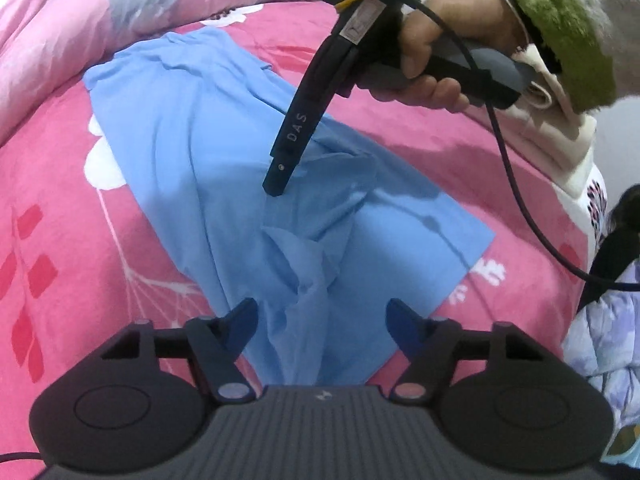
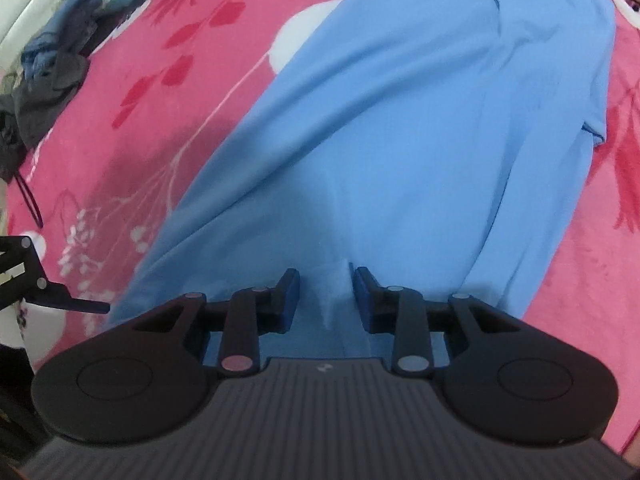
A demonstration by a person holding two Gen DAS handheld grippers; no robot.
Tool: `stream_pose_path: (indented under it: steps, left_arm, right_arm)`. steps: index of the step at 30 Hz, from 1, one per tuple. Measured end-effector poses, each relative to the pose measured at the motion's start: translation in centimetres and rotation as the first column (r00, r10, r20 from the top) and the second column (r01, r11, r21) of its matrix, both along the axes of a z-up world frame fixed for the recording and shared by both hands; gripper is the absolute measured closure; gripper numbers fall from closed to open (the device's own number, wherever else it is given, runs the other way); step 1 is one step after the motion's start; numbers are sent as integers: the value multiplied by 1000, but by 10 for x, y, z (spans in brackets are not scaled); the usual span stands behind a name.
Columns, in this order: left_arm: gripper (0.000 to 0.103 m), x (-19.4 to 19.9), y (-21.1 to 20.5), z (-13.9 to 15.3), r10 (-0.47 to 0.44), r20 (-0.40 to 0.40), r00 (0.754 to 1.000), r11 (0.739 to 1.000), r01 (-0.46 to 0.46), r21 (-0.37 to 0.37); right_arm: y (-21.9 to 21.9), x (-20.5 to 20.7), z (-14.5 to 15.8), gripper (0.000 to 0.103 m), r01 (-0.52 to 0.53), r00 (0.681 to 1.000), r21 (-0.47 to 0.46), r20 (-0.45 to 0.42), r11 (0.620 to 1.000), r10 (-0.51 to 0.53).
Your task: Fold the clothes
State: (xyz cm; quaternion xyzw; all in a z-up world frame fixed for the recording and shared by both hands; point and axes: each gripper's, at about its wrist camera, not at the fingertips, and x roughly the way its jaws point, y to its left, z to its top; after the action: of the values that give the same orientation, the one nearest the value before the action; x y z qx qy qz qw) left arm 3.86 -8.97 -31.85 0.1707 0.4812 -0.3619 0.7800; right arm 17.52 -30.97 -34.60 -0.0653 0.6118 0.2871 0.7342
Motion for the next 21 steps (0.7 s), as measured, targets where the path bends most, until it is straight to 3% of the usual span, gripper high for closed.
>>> stream_pose_path:
  steps: [2, 6, 12, 16, 21]
  left_arm:
    - [41, 1, -2, -4, -14, 5, 1000, 1000, 14, 2]
    - [49, 7, -9, -16, -36, 17, 999, 999, 35, 30]
    - [91, 13, -6, -27, -65, 14, 998, 996, 64, 65]
    - [96, 8, 0, -24, -111, 38, 993, 991, 108, 74]
    - [97, -5, 2, -22, -229, 105, 968, 969, 217, 114]
  right_arm:
    - [-4, -5, 8, 98, 10, 1000, -2, 8, 1000, -10]
    - [-17, -17, 26, 100, 35, 999, 39, 32, 999, -37]
    - [-28, -52, 63, 100, 42, 993, 78, 102, 996, -50]
    - [-29, -84, 79, 100, -4, 988, -2, 153, 1000, 4]
    - [-26, -123, 75, 100, -85, 972, -103, 211, 991, 106]
